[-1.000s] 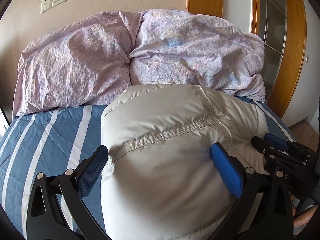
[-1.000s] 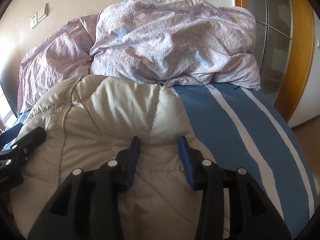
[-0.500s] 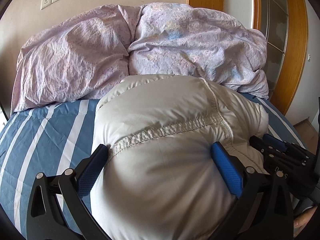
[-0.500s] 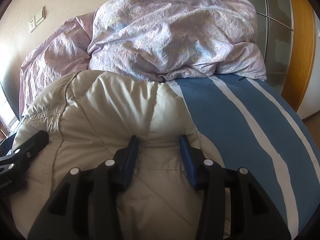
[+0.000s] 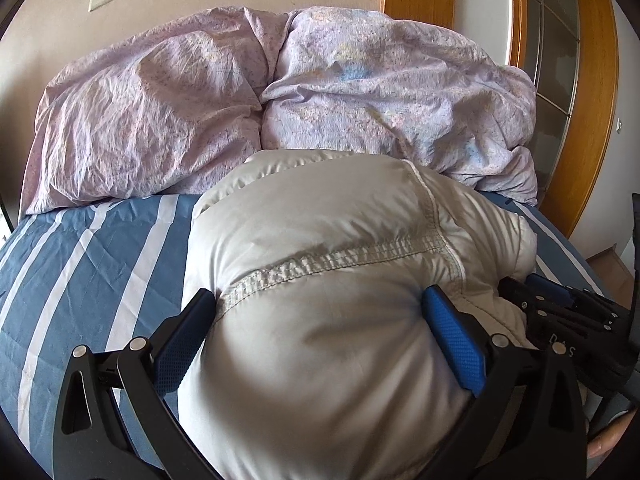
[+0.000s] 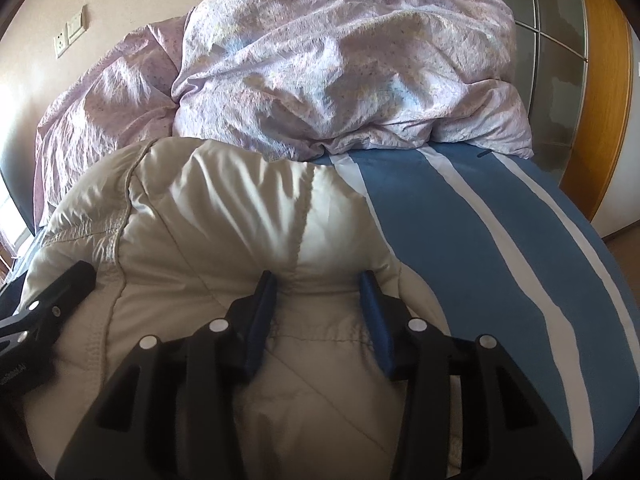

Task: Fold large clothes

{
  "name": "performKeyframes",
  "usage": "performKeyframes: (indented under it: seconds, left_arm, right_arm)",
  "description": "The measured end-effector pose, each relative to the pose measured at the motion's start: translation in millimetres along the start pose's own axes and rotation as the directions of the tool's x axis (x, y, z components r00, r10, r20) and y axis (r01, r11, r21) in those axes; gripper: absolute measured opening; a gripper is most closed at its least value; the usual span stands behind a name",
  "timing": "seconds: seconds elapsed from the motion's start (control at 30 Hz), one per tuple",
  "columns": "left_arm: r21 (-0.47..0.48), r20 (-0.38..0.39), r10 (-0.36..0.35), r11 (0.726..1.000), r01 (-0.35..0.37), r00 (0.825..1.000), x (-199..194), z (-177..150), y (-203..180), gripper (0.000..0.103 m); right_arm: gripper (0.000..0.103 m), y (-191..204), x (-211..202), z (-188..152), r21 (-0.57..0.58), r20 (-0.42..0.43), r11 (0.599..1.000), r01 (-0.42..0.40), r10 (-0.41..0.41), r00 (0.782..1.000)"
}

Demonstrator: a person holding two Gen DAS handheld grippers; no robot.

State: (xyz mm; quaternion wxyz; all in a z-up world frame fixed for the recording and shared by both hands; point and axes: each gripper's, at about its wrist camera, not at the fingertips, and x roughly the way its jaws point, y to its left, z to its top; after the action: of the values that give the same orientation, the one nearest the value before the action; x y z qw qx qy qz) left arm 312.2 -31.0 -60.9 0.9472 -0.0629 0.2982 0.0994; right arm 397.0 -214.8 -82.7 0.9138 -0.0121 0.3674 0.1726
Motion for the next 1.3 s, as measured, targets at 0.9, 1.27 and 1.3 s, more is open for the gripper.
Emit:
performKeyframes:
  seconds: [0.9, 1.27, 1.3]
  left_arm:
    - [-0.459, -0.182, -0.571, 0.769, 0.444, 0.8, 12.5, -20.7, 109.9, 0.102]
    - [-0.45, -0.179, -0.587, 0.763, 0.465, 0.79, 20.6, -21.9, 98.0, 0.102]
    - [-0.447, -0.177, -0.585, 0.764, 0.465, 0.791, 20.7, -21.4, 96.8, 0.102]
  right_arm:
    - [0.101, -89.4, 28.0, -29.2, 0.578, -0.339, 0.723, -0.378, 0.634, 0.695]
    - [0.101, -64.2, 34.2, -30.5, 0.545, -0.304, 0.696, -0.469, 0.684, 0.663]
    - [0.099, -63.2, 32.9, -31.5, 0.539, -0.295, 0.694, -0.478, 0.687, 0.664]
